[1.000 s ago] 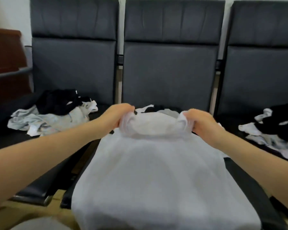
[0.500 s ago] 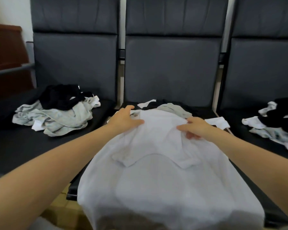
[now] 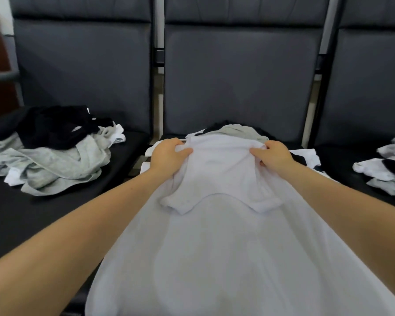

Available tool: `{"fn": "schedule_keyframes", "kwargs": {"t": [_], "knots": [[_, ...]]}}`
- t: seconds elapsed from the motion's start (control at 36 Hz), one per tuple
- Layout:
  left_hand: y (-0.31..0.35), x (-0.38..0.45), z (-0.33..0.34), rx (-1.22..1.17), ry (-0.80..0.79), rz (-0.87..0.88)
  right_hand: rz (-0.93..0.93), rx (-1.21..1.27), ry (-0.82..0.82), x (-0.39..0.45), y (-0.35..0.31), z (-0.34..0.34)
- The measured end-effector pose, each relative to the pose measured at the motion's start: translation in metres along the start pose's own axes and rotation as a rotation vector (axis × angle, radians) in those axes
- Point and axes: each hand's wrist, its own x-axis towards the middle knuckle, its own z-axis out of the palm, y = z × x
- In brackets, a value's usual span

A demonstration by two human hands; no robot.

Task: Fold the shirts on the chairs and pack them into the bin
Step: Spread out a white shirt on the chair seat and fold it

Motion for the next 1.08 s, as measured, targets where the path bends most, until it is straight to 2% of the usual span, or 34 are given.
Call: {"fn": "schedule_keyframes", "kwargs": {"t": [0.22, 0.33, 0.44, 0.53, 0.61, 0.67, 0.78, 0.83, 0.89, 1.0, 1.08], "knots": [[0.01, -0.004, 0.005, -0.065, -0.022, -0.036, -0.023, -0.084, -0.026, 0.004, 0.004, 0.006], [0.015, -0.023, -0.012, -0.04, -0.063, -0.051, -0.026, -0.06, -0.067, -0.018, 0.001, -0.011], [0.028, -0.055, -0.032, -0.053, -0.089, -0.022, -0.087, -0.173, -0.055, -0.055, -0.004, -0.034], [0.043, -0.093, -0.045, -0.104, -0.148, 0.014, -0.118, -0.132, -0.16, -0.093, -0.006, -0.049], [0.05, -0.134, -0.057, -0.27, -0.338, 0.003, -0.136, -0.136, -0.33, -0.136, -0.008, -0.063], [0.048, -0.157, -0.065, -0.256, -0.47, 0.06, -0.17, -0.139, -0.436, -0.165, -0.009, -0.073], [0.043, -0.188, -0.078, -0.004, -0.691, 0.229, -0.188, -0.258, -0.674, -0.211, -0.001, -0.096], [0.039, -0.198, -0.083, 0.074, -0.784, 0.284, -0.216, -0.303, -0.716, -0.224, 0.0, -0.105], [0.032, -0.203, -0.086, 0.138, -0.811, 0.377, -0.241, -0.364, -0.746, -0.232, 0.0, -0.109], [0.02, -0.207, -0.084, 0.201, -0.747, 0.534, -0.311, -0.578, -0.805, -0.242, 0.012, -0.101], [0.021, -0.211, -0.08, 0.201, -0.733, 0.59, -0.352, -0.572, -0.816, -0.244, 0.014, -0.096]]}}
